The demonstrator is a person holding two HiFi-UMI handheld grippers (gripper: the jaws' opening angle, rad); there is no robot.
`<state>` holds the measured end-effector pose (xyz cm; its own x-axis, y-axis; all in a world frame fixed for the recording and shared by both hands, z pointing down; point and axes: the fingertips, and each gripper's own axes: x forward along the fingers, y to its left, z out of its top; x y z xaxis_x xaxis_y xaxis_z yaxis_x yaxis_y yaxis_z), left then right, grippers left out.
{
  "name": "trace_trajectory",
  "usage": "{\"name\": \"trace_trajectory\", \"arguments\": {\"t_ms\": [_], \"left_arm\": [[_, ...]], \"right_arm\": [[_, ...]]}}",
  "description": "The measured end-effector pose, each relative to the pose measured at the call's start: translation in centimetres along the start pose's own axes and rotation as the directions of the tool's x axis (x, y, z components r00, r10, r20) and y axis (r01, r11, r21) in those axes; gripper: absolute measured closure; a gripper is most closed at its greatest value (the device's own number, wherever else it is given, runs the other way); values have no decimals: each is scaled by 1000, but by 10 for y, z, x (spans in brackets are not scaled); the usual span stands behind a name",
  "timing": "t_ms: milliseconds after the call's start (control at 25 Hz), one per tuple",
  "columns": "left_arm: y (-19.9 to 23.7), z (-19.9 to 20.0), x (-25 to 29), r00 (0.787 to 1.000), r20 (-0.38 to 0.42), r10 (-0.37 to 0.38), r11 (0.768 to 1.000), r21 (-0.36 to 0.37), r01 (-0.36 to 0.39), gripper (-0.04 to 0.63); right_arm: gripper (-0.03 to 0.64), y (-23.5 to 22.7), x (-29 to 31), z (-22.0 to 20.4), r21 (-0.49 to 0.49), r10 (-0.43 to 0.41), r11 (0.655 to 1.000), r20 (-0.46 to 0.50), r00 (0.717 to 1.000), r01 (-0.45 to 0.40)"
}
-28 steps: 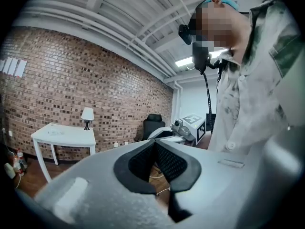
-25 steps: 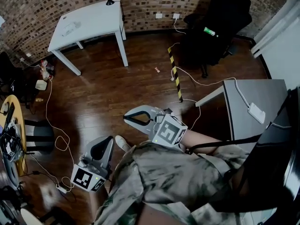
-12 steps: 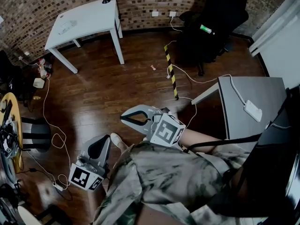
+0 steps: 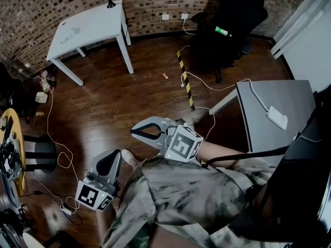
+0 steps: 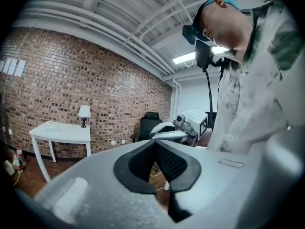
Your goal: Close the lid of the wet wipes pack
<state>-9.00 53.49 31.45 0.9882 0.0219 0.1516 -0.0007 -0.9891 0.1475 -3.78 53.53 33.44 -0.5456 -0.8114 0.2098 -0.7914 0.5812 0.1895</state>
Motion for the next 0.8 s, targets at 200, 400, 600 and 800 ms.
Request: {"name": "trace_trajectory", "arguments": {"t_ms": [200, 400, 600, 800], "left_arm": [[-7, 0, 2, 1000, 0, -16, 1000, 13, 16, 597], [-6, -1, -5, 1000, -1, -14, 1000, 13, 14, 597], [-8, -4, -9, 1000, 6, -13, 1000, 8, 13, 597], [-8, -6, -12, 1000, 8, -9, 1000, -1, 9, 597]], "right_arm": [[612, 1, -6, -1, -3, -13, 1000, -6, 1000, 13], [612, 5, -4, 2, -14, -11, 1000, -6, 1000, 11], [612, 12, -2, 3, -19, -3, 1000, -14, 1000, 3], [612, 14, -1, 1, -21, 3, 1000, -23, 1000, -3]]}}
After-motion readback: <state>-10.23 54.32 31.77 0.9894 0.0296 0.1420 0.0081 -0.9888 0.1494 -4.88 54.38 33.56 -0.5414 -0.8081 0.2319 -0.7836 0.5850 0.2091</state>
